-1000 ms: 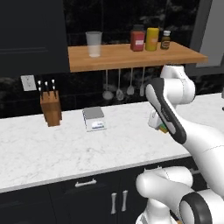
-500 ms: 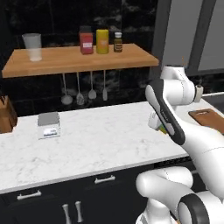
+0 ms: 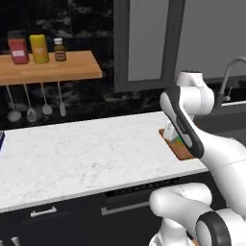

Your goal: Pick up the sponge from the counter and clean the cutting board by briefly scrubbing or pressing down on the cutting board. Once finished, release the sponge.

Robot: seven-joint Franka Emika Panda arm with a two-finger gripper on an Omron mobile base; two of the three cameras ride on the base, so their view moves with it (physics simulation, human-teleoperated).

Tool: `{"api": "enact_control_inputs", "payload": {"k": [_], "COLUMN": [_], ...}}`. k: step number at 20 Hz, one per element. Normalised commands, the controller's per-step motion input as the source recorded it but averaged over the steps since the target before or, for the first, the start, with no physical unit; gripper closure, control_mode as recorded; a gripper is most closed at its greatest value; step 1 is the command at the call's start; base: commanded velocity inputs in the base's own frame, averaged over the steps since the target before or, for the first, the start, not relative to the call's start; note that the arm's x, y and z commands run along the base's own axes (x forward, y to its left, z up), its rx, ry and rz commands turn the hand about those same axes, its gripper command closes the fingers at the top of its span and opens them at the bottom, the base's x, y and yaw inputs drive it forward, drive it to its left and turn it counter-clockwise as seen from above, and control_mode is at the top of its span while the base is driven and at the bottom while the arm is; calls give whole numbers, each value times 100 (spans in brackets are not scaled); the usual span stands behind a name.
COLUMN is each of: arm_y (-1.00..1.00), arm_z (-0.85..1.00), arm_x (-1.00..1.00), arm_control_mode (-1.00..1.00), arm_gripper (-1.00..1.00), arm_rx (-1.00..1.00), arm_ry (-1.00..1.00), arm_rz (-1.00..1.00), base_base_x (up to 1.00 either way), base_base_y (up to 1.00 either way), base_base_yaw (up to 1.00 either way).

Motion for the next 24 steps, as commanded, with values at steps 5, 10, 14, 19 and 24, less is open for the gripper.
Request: {"api": "enact_control_inputs", "payload": {"k": [5, 10, 14, 19, 24], "arm_y": [0, -30, -59, -7, 12], "arm_z": [0, -19, -37, -55, -70], "arm_x": [0, 13, 32, 44, 49], "arm_control_mode": [100, -100, -100, -100, -100], "arm_gripper": [100, 100, 100, 100, 100], "arm_rx": [0, 10, 15, 0, 5], "arm_ry": [0, 0, 0, 0, 0], "arm_rz": [0, 0, 0, 0, 0], "base_base_x": [5, 5, 0, 0, 0], "base_base_y": [-76, -18, 0, 0, 0], "base_base_yaw": [1, 0, 0, 0, 0]}}
